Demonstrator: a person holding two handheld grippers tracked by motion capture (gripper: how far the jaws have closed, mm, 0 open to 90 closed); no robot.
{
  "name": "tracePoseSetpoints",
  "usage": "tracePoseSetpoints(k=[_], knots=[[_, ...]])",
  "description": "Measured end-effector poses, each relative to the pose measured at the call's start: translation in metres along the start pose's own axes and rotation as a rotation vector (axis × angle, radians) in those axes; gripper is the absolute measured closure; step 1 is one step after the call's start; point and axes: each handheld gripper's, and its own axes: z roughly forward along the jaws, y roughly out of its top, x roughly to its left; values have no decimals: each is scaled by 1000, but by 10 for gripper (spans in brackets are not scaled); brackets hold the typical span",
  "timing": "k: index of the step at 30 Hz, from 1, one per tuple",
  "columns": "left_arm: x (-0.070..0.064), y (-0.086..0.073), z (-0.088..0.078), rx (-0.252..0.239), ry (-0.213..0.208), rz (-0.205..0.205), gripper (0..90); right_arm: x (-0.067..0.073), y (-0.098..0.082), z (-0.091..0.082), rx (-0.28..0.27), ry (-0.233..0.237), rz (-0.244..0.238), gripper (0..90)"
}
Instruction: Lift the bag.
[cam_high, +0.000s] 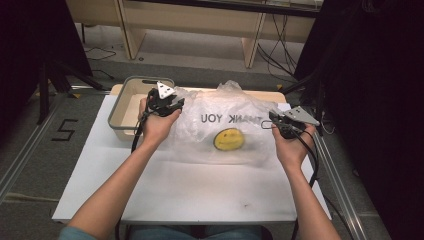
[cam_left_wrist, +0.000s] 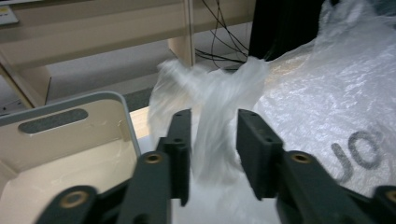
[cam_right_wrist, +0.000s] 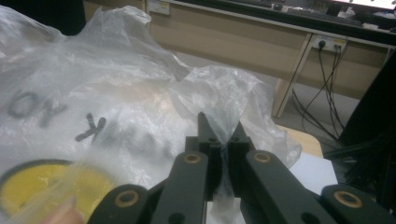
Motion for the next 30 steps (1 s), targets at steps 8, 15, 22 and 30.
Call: tracePoseSetpoints(k=[8, 15, 22, 30], knots=[[3, 0, -4, -19, 30, -25, 474, -1, 1, 0, -7, -6, -2, 897], [2, 0, -11, -28, 17, -19, 451, -1, 1, -2, -5, 1, -3, 885], [2, -3, -15, -28, 9, -21, 448, 0, 2, -5, -27, -18, -7, 746], [3, -7, -16, -29, 7, -24, 452, -2, 4, -9, -90, -73, -17, 518]])
